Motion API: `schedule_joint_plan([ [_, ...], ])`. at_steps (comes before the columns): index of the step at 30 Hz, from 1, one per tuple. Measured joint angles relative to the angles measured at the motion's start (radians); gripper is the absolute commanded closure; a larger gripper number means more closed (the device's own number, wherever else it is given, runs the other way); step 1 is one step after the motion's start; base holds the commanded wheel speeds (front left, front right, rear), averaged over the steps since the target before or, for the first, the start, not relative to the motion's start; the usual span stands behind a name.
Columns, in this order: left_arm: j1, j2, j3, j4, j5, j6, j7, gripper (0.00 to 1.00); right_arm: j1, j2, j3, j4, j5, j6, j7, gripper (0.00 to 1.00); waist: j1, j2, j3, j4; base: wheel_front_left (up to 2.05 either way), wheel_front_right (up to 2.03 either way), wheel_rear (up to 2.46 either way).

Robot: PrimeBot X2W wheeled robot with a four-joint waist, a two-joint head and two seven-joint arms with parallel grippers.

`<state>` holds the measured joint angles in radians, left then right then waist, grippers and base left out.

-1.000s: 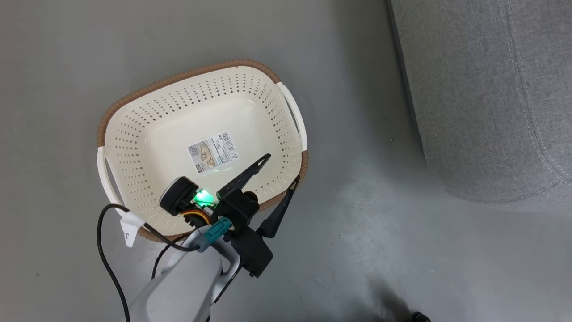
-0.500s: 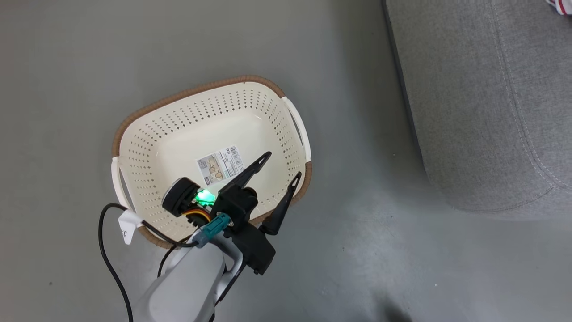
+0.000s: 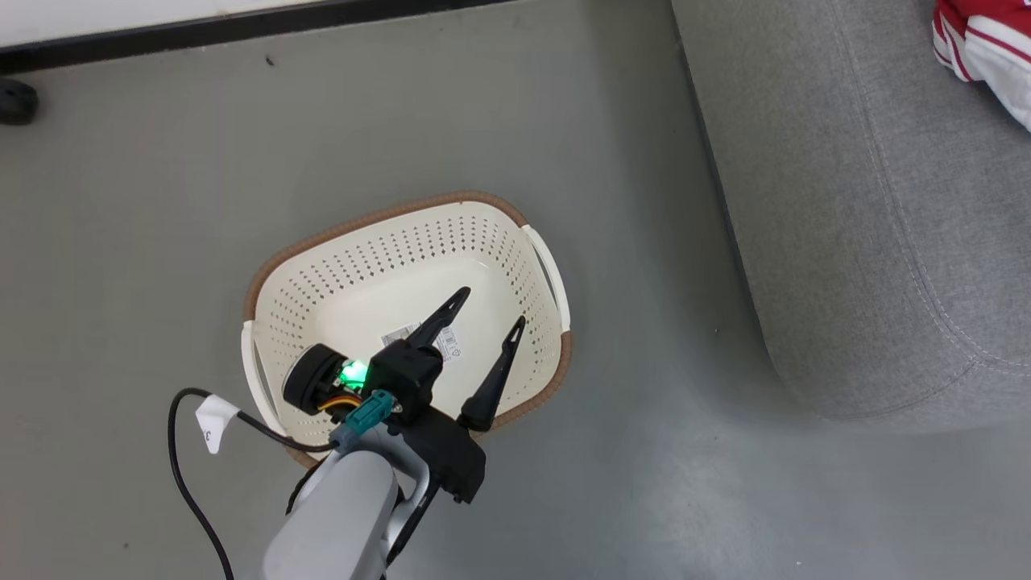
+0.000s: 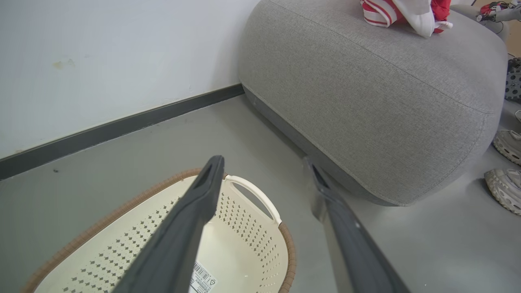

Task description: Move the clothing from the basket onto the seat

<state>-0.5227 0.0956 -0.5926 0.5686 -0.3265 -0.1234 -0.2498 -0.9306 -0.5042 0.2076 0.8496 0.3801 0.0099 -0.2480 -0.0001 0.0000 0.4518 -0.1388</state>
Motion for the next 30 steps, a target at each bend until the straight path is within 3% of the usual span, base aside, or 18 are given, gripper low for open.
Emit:
schedule_joint_plan([
  [9,0.022,-0.005,0.052,0.014,-0.024,0.021,0.000,0.00,0.068,0.069,0.028,-0.063,0.000,0.043,-0.001,0.00,-0.0001,-0.0001,-0.087,0.029,0.00,0.00,0.00],
  [30,0.119,0.018,0.237,0.020,-0.052,0.133,0.000,0.00,0.293,0.226,0.091,-0.181,0.019,0.087,-0.001,0.00,0.0000,-0.0001,-0.266,0.155,0.00,0.00,0.00],
])
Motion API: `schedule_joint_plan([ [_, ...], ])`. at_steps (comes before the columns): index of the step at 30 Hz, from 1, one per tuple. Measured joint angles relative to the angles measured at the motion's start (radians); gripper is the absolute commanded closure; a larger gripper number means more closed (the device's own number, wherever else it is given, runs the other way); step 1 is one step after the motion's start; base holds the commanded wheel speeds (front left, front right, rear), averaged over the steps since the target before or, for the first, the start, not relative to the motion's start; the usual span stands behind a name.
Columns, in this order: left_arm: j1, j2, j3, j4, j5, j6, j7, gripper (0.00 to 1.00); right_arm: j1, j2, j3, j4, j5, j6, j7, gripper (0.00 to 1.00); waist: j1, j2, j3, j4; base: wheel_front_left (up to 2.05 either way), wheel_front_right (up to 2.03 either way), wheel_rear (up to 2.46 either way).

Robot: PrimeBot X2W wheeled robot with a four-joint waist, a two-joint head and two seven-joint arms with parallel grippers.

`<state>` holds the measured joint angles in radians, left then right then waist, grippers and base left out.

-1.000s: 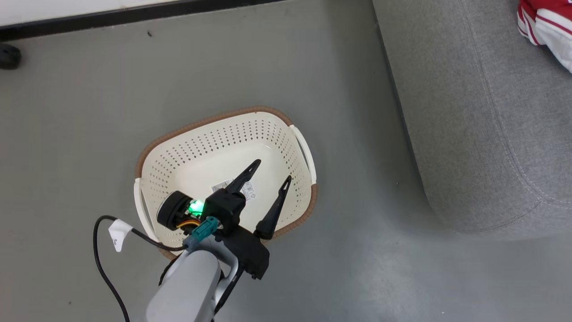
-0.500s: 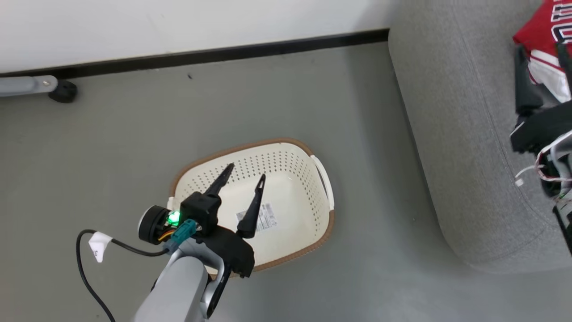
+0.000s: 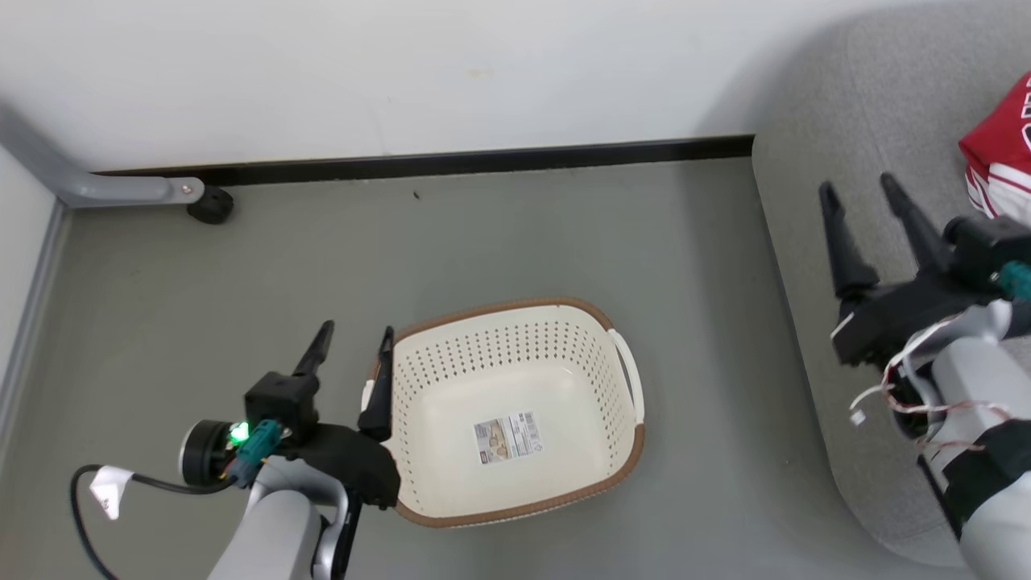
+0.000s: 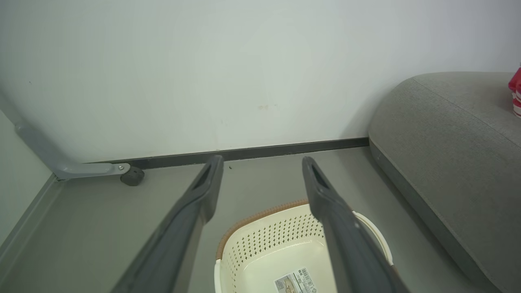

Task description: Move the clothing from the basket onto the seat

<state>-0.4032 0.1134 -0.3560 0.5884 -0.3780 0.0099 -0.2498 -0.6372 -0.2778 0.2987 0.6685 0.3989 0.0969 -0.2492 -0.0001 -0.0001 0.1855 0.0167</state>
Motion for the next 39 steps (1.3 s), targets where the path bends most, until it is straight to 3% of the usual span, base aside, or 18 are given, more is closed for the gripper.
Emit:
schedule_joint_plan([
  [12,0.087,0.032,0.102,-0.036,0.001,0.065,0.000,0.00,0.129,0.059,0.005,-0.059,0.007,0.000,0.000,0.00,0.0001,0.0000,-0.082,0.030,0.00,0.00,0.00],
  [23,0.191,0.040,0.150,-0.059,0.015,0.082,0.000,0.00,0.234,0.066,-0.009,-0.087,0.015,-0.002,0.000,0.00,0.0001,0.0001,-0.138,0.031,0.00,0.00,0.00],
  [39,0.293,0.033,0.204,-0.142,0.064,0.096,0.000,0.00,0.376,0.108,-0.001,-0.135,-0.012,-0.035,0.000,0.00,0.0000,0.0000,-0.187,0.039,0.00,0.00,0.00],
])
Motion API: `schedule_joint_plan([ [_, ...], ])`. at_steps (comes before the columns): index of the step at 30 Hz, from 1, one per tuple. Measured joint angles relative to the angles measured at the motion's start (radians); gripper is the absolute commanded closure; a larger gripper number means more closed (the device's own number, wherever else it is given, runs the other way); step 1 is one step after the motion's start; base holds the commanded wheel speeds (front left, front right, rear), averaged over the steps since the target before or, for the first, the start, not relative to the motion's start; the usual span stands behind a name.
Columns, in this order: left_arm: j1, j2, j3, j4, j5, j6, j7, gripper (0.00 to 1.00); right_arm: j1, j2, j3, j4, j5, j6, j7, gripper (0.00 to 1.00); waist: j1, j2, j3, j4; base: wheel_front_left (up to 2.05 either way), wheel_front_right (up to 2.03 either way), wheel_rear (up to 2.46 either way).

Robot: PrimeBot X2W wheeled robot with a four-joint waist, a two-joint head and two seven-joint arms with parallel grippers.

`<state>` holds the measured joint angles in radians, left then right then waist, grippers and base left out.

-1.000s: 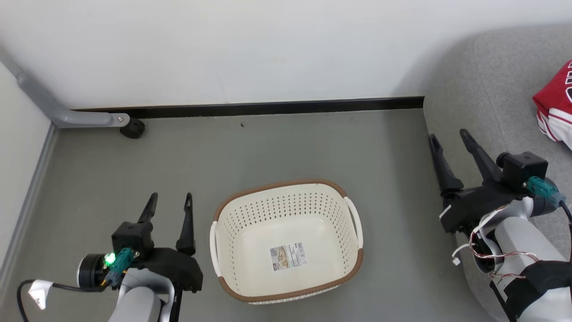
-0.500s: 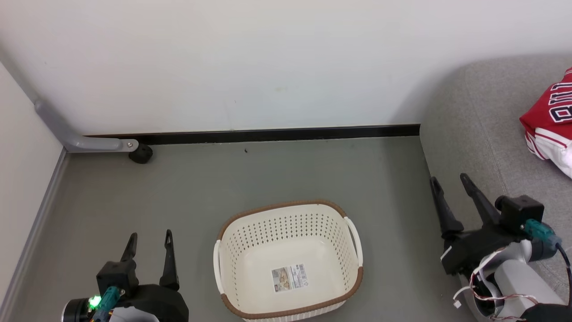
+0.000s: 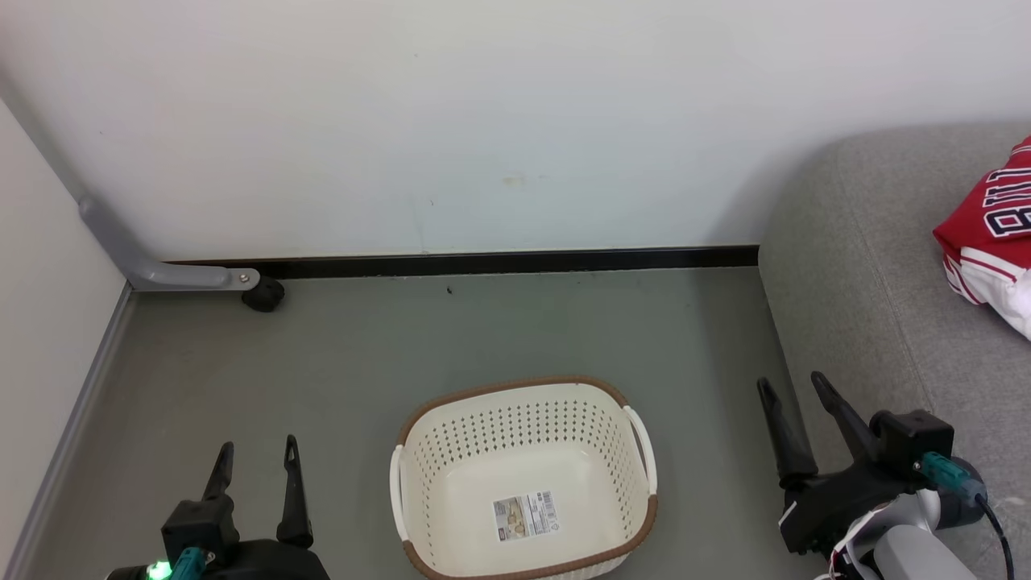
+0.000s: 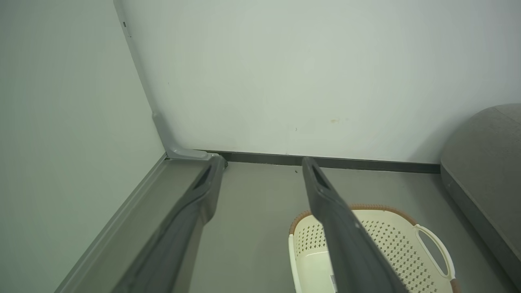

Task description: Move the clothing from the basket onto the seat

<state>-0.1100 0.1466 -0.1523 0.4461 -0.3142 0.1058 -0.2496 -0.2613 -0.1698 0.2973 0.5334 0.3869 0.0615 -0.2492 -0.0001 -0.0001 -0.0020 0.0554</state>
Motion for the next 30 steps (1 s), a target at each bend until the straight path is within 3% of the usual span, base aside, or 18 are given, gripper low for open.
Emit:
schedule_joint_plan([
  [16,0.042,-0.023,0.011,-0.059,0.020,-0.002,0.000,0.00,0.027,0.001,-0.006,-0.033,-0.028,-0.026,0.000,0.00,0.0001,0.0001,-0.011,-0.005,0.00,0.00,0.00],
  [21,0.052,-0.024,0.016,-0.066,0.021,-0.021,0.000,0.00,0.028,0.001,-0.012,-0.041,-0.028,-0.027,0.000,0.00,0.0001,0.0002,-0.010,-0.007,0.00,0.00,0.00],
  [22,0.054,-0.025,0.016,-0.064,0.021,-0.026,0.000,1.00,0.028,0.002,-0.013,-0.041,-0.028,-0.027,0.001,1.00,0.0001,0.0001,-0.010,-0.007,0.00,0.00,0.00],
  [30,0.096,-0.043,0.014,-0.007,0.005,-0.028,0.011,1.00,0.098,0.024,-0.010,0.014,-0.012,-0.026,0.012,1.00,0.0001,0.0002,-0.010,-0.009,0.00,0.00,0.00],
])
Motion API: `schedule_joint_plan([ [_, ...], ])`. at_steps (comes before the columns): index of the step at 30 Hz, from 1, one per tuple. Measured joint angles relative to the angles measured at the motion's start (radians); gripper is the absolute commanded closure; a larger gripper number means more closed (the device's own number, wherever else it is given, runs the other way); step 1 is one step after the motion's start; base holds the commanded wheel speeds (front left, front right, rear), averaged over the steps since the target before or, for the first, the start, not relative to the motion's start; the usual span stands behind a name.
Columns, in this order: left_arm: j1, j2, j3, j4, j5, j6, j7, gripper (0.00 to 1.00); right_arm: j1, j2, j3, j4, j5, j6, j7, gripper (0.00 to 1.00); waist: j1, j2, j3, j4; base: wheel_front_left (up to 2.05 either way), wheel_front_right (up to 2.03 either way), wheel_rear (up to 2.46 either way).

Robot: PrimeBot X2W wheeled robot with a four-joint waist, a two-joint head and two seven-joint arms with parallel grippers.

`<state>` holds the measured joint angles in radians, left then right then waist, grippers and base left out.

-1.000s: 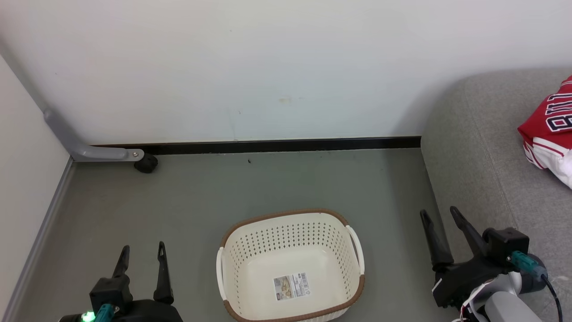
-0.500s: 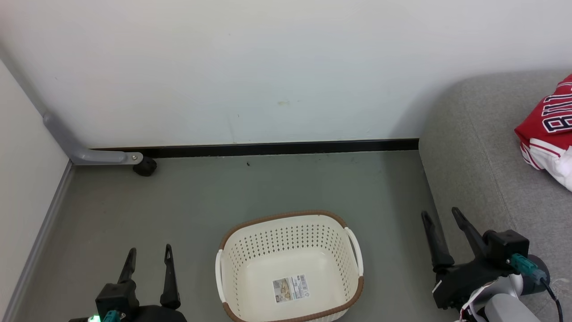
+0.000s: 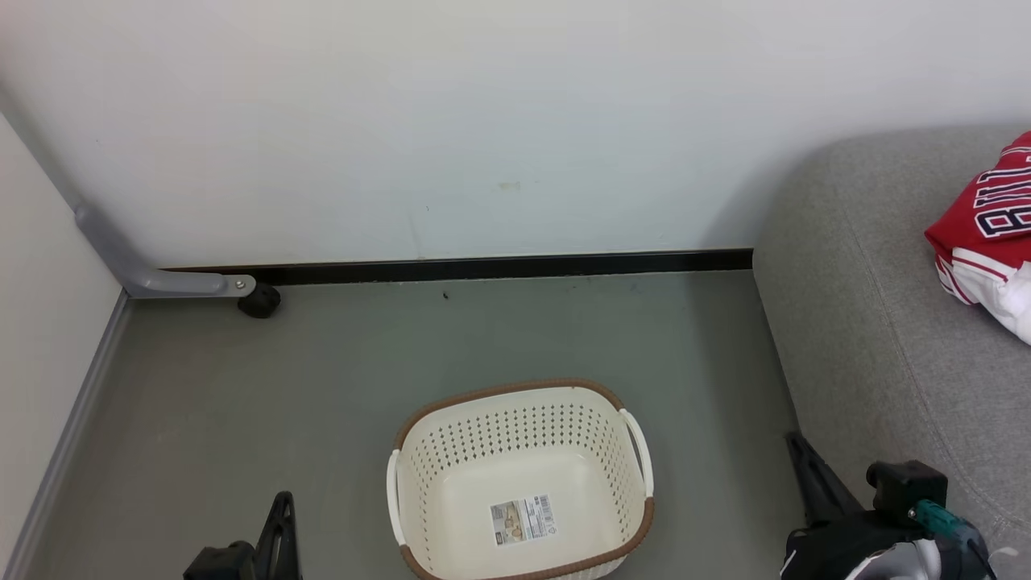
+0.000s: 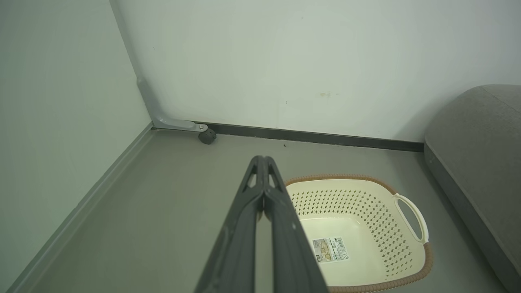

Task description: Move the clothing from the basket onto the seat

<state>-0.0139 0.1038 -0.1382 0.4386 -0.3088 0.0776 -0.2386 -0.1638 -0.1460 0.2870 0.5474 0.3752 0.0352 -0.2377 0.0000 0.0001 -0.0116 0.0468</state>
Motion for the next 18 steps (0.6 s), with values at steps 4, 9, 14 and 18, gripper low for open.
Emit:
schedule_joint_plan([
  [4,0.000,-0.002,0.012,0.001,-0.034,-0.009,0.016,1.00,-0.001,0.001,-0.022,-0.002,0.035,0.001,0.015,1.00,0.0000,0.0000,0.000,-0.003,0.00,0.00,0.00],
  [9,-0.002,-0.004,0.026,0.002,-0.109,-0.018,0.036,1.00,-0.001,0.006,-0.044,-0.008,0.105,0.005,0.035,1.00,0.0000,0.0000,0.000,-0.005,0.00,0.00,0.00],
  [14,-0.004,-0.009,0.035,0.002,-0.179,-0.026,0.056,1.00,-0.001,0.012,-0.065,-0.019,0.167,0.009,0.053,1.00,0.0000,0.0000,0.001,-0.007,0.00,0.00,0.00],
  [18,-0.004,-0.011,0.044,-0.001,-0.229,-0.035,0.071,1.00,-0.001,0.016,-0.083,-0.027,0.218,0.010,0.071,1.00,0.0001,0.0000,0.001,-0.009,0.00,0.00,0.00],
])
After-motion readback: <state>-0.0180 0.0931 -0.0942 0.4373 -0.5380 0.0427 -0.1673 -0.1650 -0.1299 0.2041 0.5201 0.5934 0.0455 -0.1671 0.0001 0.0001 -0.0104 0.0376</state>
